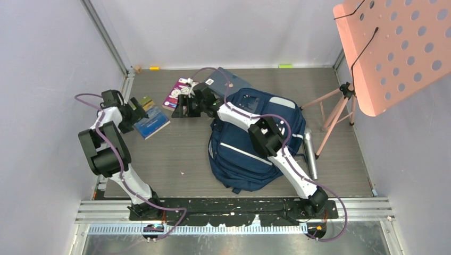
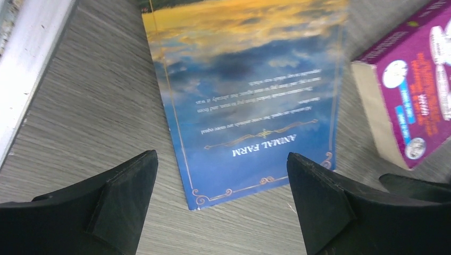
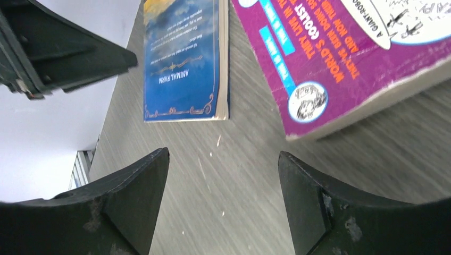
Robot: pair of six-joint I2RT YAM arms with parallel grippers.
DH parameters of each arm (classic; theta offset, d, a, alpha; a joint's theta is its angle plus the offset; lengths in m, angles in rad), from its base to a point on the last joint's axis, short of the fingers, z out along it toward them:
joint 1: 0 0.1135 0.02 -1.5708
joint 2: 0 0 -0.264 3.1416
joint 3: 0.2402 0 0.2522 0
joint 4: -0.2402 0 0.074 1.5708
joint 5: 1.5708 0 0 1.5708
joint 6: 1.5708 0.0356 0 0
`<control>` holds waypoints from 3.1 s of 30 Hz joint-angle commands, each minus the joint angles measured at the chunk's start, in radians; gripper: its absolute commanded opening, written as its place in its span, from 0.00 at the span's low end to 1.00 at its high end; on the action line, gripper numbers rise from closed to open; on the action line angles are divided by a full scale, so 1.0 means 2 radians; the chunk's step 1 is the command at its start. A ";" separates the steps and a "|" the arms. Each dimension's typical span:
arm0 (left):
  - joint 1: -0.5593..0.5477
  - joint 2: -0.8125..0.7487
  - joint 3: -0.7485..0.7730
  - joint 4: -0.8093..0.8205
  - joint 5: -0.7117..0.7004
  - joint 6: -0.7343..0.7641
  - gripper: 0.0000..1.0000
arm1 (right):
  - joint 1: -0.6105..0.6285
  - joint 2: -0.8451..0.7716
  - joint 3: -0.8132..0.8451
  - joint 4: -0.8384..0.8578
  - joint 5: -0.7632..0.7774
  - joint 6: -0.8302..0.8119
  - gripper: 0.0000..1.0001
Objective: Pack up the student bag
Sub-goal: Pick up the book from the center of the board.
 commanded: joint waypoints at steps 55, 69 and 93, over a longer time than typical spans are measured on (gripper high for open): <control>-0.071 -0.137 -0.133 -0.008 0.081 -0.061 0.76 | -0.015 -0.168 -0.246 0.025 0.027 -0.060 0.77; -0.017 -0.035 -0.102 0.063 0.099 -0.109 0.79 | -0.022 0.021 0.008 -0.043 -0.009 -0.041 0.81; -0.031 -0.012 -0.164 0.108 0.141 -0.122 0.66 | 0.038 0.053 0.015 0.036 -0.130 0.111 0.48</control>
